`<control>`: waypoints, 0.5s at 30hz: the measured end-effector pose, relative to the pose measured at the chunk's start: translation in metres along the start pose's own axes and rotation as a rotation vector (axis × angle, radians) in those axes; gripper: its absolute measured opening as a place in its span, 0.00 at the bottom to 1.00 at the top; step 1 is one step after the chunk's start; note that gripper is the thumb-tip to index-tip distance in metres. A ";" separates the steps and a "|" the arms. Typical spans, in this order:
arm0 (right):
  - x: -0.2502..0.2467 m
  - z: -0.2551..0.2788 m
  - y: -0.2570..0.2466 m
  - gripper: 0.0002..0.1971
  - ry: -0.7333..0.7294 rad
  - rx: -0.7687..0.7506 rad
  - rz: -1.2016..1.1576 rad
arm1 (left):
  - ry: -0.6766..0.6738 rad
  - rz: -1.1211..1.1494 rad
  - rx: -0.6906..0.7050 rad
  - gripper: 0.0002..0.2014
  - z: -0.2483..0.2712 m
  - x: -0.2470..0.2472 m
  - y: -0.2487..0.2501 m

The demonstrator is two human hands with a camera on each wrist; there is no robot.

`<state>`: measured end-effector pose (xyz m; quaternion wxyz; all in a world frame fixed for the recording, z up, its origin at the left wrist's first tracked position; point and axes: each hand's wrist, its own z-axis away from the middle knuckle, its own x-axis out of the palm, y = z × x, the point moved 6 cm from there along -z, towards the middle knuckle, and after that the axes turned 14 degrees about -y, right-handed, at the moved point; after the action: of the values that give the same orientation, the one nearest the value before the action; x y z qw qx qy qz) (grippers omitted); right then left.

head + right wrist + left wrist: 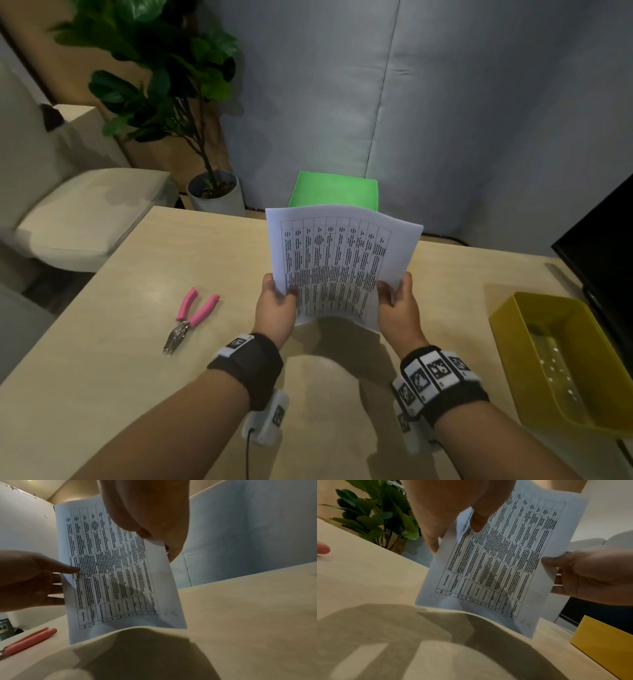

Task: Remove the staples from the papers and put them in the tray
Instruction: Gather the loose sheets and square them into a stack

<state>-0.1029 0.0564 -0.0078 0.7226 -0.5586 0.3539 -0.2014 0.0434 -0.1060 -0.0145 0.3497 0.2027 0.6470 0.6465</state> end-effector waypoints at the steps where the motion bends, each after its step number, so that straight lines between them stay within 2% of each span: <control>1: 0.000 -0.001 -0.003 0.13 -0.010 -0.004 0.021 | -0.003 0.003 0.009 0.05 0.000 -0.001 0.003; 3: 0.003 -0.006 -0.009 0.13 -0.043 -0.016 0.040 | -0.003 0.029 0.056 0.05 -0.001 -0.007 0.012; 6: 0.011 -0.013 -0.017 0.12 -0.087 -0.011 0.000 | 0.017 0.045 0.125 0.11 -0.002 -0.023 0.028; 11: 0.036 -0.020 -0.039 0.13 -0.113 -0.058 -0.022 | 0.125 -0.093 0.212 0.04 0.002 -0.068 0.041; 15: 0.076 -0.028 -0.053 0.09 -0.189 -0.090 -0.004 | 0.188 -0.184 0.195 0.02 0.010 -0.111 0.037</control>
<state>-0.0666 -0.0301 0.0177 0.7264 -0.6078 0.2918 -0.1333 0.1177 -0.1753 0.0438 0.3241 0.1141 0.7524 0.5620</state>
